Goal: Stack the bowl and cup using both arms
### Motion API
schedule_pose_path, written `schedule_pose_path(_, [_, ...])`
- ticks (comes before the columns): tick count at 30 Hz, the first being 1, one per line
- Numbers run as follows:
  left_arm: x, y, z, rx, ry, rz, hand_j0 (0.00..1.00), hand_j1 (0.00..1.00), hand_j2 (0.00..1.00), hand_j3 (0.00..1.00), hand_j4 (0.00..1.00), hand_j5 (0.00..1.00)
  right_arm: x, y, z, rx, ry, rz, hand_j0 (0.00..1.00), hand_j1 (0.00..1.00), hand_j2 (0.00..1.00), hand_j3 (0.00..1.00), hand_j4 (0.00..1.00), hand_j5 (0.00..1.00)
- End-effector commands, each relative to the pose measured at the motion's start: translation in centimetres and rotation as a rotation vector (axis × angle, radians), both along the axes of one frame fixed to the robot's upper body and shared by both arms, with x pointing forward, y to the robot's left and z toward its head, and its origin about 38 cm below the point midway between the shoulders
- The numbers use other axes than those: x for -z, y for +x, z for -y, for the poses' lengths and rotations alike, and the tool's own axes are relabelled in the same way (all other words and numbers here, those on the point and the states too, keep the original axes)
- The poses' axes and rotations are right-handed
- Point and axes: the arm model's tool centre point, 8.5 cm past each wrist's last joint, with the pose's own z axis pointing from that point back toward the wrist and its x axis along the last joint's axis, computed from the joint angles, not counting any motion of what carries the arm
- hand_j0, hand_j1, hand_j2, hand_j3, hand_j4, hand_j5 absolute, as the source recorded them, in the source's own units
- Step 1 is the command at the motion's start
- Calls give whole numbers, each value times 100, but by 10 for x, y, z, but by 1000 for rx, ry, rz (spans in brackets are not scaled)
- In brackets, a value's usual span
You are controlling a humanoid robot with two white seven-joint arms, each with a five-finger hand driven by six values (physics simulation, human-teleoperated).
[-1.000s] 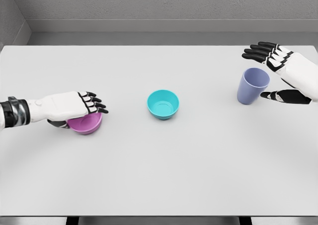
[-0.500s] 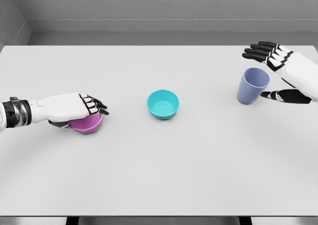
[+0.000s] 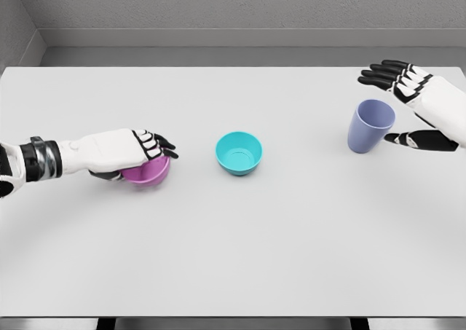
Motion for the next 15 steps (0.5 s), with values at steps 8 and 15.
schedule_pose_path(8, [-17,13,50,67,-105,48,63,63,63,63,63,63,2,3,4,18,15,-2,100,100,100,100,100,100])
schedule_pose_path(15, [-31,20,73,102,-140,82,55,55,55,55,55,55,4,3,3,16,23,-6,100,100,100,100,100,100])
